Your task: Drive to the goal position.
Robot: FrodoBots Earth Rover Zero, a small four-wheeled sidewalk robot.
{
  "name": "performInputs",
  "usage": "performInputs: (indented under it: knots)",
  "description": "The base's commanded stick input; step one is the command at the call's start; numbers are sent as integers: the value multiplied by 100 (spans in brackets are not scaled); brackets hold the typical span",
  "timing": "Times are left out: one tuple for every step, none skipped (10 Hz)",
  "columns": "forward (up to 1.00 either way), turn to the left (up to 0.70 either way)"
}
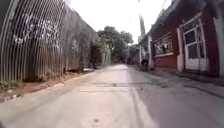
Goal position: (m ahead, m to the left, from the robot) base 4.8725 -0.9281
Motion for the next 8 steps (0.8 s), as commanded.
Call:
performInputs:
  knots:
    - [100, 0]
    - [100, 0]
    - [100, 0]
    - [100, 0]
    - [100, -13]
    - [100, -15]
    - [100, 0]
    - [100, 0]
